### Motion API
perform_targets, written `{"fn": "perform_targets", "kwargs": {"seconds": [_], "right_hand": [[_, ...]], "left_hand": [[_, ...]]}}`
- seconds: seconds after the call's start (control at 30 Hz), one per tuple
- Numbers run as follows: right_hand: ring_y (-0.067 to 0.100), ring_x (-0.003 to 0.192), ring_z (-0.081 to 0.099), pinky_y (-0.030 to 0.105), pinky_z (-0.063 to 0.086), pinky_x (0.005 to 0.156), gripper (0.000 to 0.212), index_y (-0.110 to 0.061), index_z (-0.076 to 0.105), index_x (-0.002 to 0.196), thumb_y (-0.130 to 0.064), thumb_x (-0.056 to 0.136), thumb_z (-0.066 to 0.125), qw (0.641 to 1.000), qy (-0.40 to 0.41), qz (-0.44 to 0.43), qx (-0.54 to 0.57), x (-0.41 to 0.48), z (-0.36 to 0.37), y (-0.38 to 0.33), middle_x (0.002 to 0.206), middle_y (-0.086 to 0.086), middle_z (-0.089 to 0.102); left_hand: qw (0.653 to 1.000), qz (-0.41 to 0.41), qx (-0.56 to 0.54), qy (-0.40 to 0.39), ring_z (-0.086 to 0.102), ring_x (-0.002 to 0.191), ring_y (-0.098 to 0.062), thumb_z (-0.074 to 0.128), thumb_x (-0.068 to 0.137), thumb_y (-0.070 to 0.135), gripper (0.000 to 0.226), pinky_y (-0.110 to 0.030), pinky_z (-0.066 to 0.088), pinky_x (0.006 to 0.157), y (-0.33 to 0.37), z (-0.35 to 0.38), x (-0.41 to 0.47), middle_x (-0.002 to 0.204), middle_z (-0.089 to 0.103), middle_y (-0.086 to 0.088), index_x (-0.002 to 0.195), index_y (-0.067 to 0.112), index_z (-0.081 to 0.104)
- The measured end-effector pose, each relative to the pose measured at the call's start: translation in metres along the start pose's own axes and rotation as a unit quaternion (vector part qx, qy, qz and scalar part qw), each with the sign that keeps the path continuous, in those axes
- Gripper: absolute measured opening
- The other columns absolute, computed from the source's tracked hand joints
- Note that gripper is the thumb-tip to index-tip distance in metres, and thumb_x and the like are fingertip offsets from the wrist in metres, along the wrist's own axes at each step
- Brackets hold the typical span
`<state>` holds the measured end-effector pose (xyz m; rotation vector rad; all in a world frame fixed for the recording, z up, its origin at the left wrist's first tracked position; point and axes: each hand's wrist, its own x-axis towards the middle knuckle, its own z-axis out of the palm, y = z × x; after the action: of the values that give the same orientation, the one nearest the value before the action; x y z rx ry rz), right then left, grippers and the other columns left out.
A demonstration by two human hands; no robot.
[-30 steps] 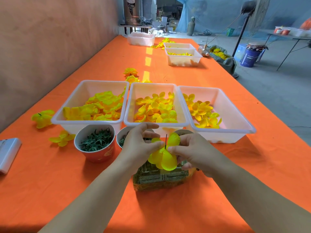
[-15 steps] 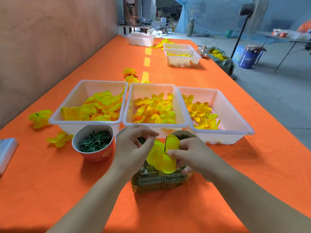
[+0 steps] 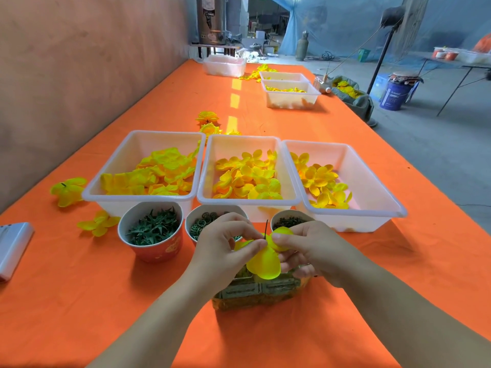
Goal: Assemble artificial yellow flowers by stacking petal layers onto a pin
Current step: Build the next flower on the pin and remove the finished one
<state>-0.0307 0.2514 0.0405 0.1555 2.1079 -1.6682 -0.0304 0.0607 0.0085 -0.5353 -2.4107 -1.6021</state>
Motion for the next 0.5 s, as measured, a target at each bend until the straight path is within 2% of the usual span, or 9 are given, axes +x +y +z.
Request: {"fn": "perform_targets", "kwargs": {"seconds": [0.1,0.17,0.2,0.27,0.3,0.33,0.37,0.43,0.5], "right_hand": [[0.013,0.045,0.057,0.021,0.041,0.046,0.032,-0.011,0.065,0.071,-0.035,0.093,0.068,0.999,0.014,0.02,-0.028,0.004,0.003,0.004,0.056,0.003,0.059],[0.009,0.044,0.052,0.022,0.039,0.049,0.037,-0.01,0.061,0.069,-0.041,0.086,0.074,0.989,0.074,-0.029,-0.126,0.007,0.003,0.009,0.056,-0.003,0.058],[0.005,0.048,0.053,0.018,0.039,0.052,0.035,-0.012,0.062,0.073,-0.043,0.082,0.077,0.963,0.138,-0.089,-0.213,0.008,0.002,0.011,0.06,-0.008,0.059],[0.004,0.065,0.056,0.015,0.038,0.057,0.019,-0.025,0.064,0.082,-0.035,0.077,0.079,0.866,0.273,-0.263,-0.327,0.005,0.001,0.012,0.071,-0.013,0.059],[0.006,0.07,0.057,0.017,0.04,0.059,0.013,-0.028,0.066,0.083,-0.026,0.077,0.077,0.837,0.279,-0.349,-0.316,0.002,0.003,0.01,0.074,-0.013,0.06],[0.01,0.069,0.059,0.021,0.043,0.06,0.011,-0.028,0.067,0.081,-0.019,0.077,0.073,0.831,0.252,-0.408,-0.283,-0.001,0.006,0.01,0.075,-0.011,0.063],[0.014,0.067,0.06,0.026,0.046,0.058,0.012,-0.028,0.069,0.079,-0.017,0.077,0.071,0.845,0.204,-0.436,-0.233,-0.003,0.01,0.009,0.074,-0.008,0.065],[0.017,0.066,0.063,0.034,0.049,0.055,0.008,-0.03,0.072,0.076,-0.022,0.077,0.072,0.892,0.115,-0.408,-0.155,-0.005,0.017,0.009,0.07,-0.006,0.066],[0.012,0.063,0.062,0.033,0.048,0.055,0.007,-0.028,0.071,0.072,-0.029,0.075,0.077,0.918,0.112,-0.366,-0.106,-0.003,0.02,0.011,0.069,-0.004,0.066]], "left_hand": [[0.999,0.026,0.022,-0.007,0.059,0.08,-0.009,0.079,0.083,0.014,0.004,-0.011,0.035,0.066,-0.001,-0.001,0.0,0.086,0.064,0.005,0.082,0.017,0.078],[0.998,0.04,0.04,-0.005,0.059,0.083,-0.009,0.079,0.084,0.014,0.003,-0.01,0.036,0.067,-0.002,-0.001,0.0,0.086,0.063,0.006,0.083,0.017,0.078],[0.998,0.045,0.045,-0.003,0.058,0.083,-0.008,0.079,0.083,0.015,0.003,-0.009,0.036,0.067,-0.003,-0.001,-0.001,0.086,0.062,0.007,0.083,0.017,0.078],[0.998,0.049,0.049,-0.003,0.058,0.084,-0.008,0.08,0.083,0.015,0.003,-0.009,0.036,0.067,-0.004,0.0,-0.001,0.087,0.061,0.007,0.083,0.018,0.078],[0.998,0.047,0.047,-0.004,0.058,0.084,-0.008,0.08,0.082,0.016,0.003,-0.009,0.035,0.067,-0.005,0.0,-0.001,0.087,0.06,0.006,0.082,0.018,0.078],[0.998,0.045,0.044,-0.004,0.057,0.084,-0.008,0.08,0.082,0.018,0.004,-0.009,0.035,0.067,-0.006,0.001,-0.001,0.087,0.06,0.006,0.081,0.02,0.077],[0.998,0.041,0.043,-0.003,0.057,0.084,-0.009,0.08,0.082,0.02,0.005,-0.011,0.036,0.066,-0.007,0.0,-0.001,0.087,0.059,0.006,0.08,0.022,0.076],[0.998,0.033,0.044,-0.004,0.058,0.083,-0.013,0.077,0.081,0.025,0.003,-0.018,0.039,0.063,-0.009,-0.001,-0.001,0.086,0.059,0.007,0.079,0.027,0.075],[0.999,0.018,0.035,-0.017,0.058,0.083,-0.015,0.073,0.081,0.029,0.004,-0.028,0.044,0.062,-0.009,-0.003,-0.001,0.085,0.057,0.01,0.082,0.028,0.077]]}}
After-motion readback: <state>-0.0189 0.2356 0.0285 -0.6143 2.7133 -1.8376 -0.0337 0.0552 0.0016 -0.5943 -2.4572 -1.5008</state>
